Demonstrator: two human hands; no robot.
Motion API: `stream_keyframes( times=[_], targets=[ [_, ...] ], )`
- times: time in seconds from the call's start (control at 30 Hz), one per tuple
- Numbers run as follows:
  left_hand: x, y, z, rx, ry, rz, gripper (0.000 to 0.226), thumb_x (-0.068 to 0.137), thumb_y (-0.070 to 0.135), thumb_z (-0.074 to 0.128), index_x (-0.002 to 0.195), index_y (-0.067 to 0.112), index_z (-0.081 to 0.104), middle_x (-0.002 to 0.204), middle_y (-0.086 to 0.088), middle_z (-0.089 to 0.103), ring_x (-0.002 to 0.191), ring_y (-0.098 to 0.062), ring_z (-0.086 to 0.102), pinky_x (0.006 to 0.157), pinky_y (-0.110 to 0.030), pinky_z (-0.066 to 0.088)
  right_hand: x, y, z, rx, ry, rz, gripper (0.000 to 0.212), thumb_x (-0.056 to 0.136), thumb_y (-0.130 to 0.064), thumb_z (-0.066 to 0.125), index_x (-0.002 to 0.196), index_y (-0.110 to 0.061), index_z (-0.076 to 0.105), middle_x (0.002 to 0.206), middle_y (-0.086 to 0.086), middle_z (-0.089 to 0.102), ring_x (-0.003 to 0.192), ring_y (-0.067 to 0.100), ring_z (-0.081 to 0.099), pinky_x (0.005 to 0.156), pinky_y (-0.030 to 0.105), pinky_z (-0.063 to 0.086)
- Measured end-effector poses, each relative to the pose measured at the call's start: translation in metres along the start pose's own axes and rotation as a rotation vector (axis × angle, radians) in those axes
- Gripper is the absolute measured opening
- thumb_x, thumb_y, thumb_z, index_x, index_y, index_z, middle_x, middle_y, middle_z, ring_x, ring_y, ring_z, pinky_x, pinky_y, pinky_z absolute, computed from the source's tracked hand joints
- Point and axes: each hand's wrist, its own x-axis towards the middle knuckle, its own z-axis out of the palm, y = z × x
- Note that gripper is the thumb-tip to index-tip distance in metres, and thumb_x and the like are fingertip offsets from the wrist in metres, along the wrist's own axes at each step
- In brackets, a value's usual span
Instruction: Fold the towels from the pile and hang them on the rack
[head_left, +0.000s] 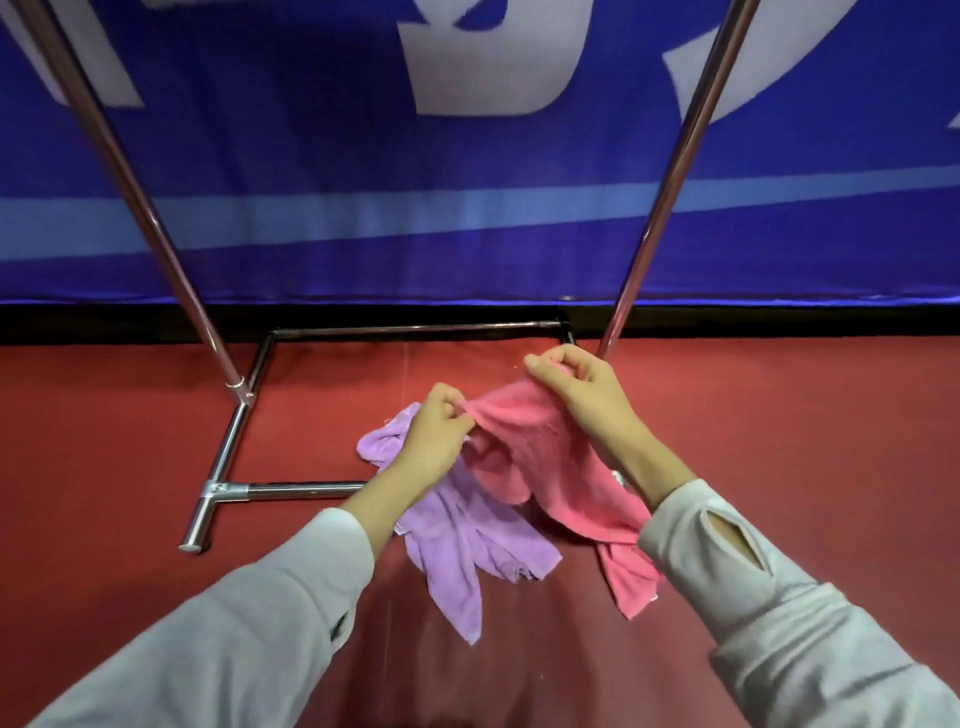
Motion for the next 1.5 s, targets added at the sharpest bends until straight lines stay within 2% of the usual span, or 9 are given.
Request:
stream_keyframes(
  times=[0.3, 0.43, 0.57, 0.7, 0.8, 0.93, 1.1, 1.3, 1.5],
  targets=[
    [-0.075, 0.178, -0.022, -0.466, -0.002, 0.027, 0.013, 0.078, 0.017, 0.065, 0.066, 0.013, 0.067, 0.077, -0.007, 0.064, 0.078, -0.021, 0.056, 0.076, -0.031, 0.046, -0.048, -0.126, -0.009, -0.066, -0.082, -0.099, 0.032, 0.081, 0.004, 0.062, 0.104, -0.018, 0.062, 0.099, 0.000, 0.063, 0.087, 0.008, 0.056, 0.076, 0.017, 0.048],
    [-0.106, 0.201, -0.022, -0.328, -0.055, -0.024, 0.064, 0.047, 0.036, 0.069, 0.101, 0.002, 0.068, 0.096, -0.024, 0.070, 0.076, -0.023, 0.062, 0.072, -0.036, 0.048, -0.058, -0.175, 0.002, 0.196, 0.010, -0.125, 0.025, 0.082, 0.000, 0.059, 0.093, -0.022, 0.064, 0.095, 0.005, 0.066, 0.087, 0.017, 0.059, 0.083, 0.032, 0.048],
    [-0.137, 0.208, -0.028, -0.262, -0.172, -0.033, 0.028, 0.078, 0.004, 0.068, 0.105, 0.001, 0.067, 0.085, -0.015, 0.070, 0.074, -0.025, 0.064, 0.074, -0.030, 0.052, -0.056, -0.210, 0.009, 0.253, -0.025, -0.168, 0.015, 0.093, -0.004, 0.056, 0.098, -0.018, 0.061, 0.096, 0.005, 0.061, 0.083, 0.013, 0.059, 0.078, 0.027, 0.050],
    [-0.138, 0.227, -0.044, -0.492, 0.100, 0.100, 0.016, 0.087, 0.000, 0.062, 0.102, 0.002, 0.064, 0.081, -0.008, 0.066, 0.070, -0.018, 0.062, 0.059, -0.022, 0.050, -0.066, -0.218, 0.013, 0.021, -0.023, -0.142, 0.018, 0.096, -0.013, 0.054, 0.113, -0.017, 0.054, 0.111, 0.003, 0.057, 0.092, 0.012, 0.057, 0.075, 0.023, 0.046],
    [-0.131, 0.244, -0.060, -0.708, 0.245, 0.087, 0.033, 0.084, 0.015, 0.070, 0.111, -0.003, 0.061, 0.096, -0.015, 0.065, 0.084, -0.025, 0.062, 0.073, -0.031, 0.052, -0.090, -0.202, 0.017, -0.009, 0.015, -0.124, 0.029, 0.092, -0.001, 0.052, 0.119, -0.011, 0.054, 0.118, 0.003, 0.056, 0.102, 0.011, 0.054, 0.085, 0.021, 0.041],
    [-0.133, 0.253, -0.073, -0.876, 0.200, 0.138, 0.023, 0.083, 0.024, 0.073, 0.095, 0.006, 0.068, 0.083, -0.006, 0.071, 0.072, -0.019, 0.068, 0.076, -0.035, 0.054, -0.120, -0.184, 0.024, 0.062, -0.373, -0.073, 0.049, 0.081, 0.004, 0.066, 0.124, -0.013, 0.050, 0.104, 0.002, 0.065, 0.088, 0.004, 0.063, 0.075, 0.013, 0.049],
    [-0.147, 0.257, -0.071, -0.963, 0.187, 0.176, 0.014, 0.086, 0.019, 0.070, 0.079, 0.008, 0.065, 0.062, 0.001, 0.070, 0.056, -0.012, 0.067, 0.059, -0.026, 0.054, -0.117, -0.161, 0.046, -0.243, -0.239, -0.047, 0.042, 0.082, -0.002, 0.068, 0.120, -0.007, 0.050, 0.112, 0.008, 0.065, 0.101, 0.022, 0.061, 0.092, 0.038, 0.051],
    [-0.145, 0.238, -0.089, -0.500, 0.244, 0.266, 0.027, 0.091, 0.016, 0.062, 0.116, 0.006, 0.058, 0.102, -0.009, 0.067, 0.086, -0.020, 0.062, 0.070, -0.029, 0.050, -0.101, -0.154, 0.017, -0.182, 0.310, -0.073, 0.021, 0.090, -0.002, 0.041, 0.085, -0.010, 0.060, 0.085, 0.006, 0.060, 0.082, 0.019, 0.052, 0.072, 0.031, 0.038],
    [-0.140, 0.191, -0.067, 0.216, 0.234, 0.209, 0.048, 0.079, 0.026, 0.071, 0.120, 0.007, 0.053, 0.118, -0.012, 0.063, 0.109, -0.032, 0.059, 0.088, -0.039, 0.046, -0.097, -0.177, 0.020, -0.056, 0.272, -0.207, 0.020, 0.085, -0.006, 0.060, 0.071, -0.021, 0.062, 0.069, -0.005, 0.061, 0.070, 0.011, 0.054, 0.069, 0.028, 0.043]
  ],
)
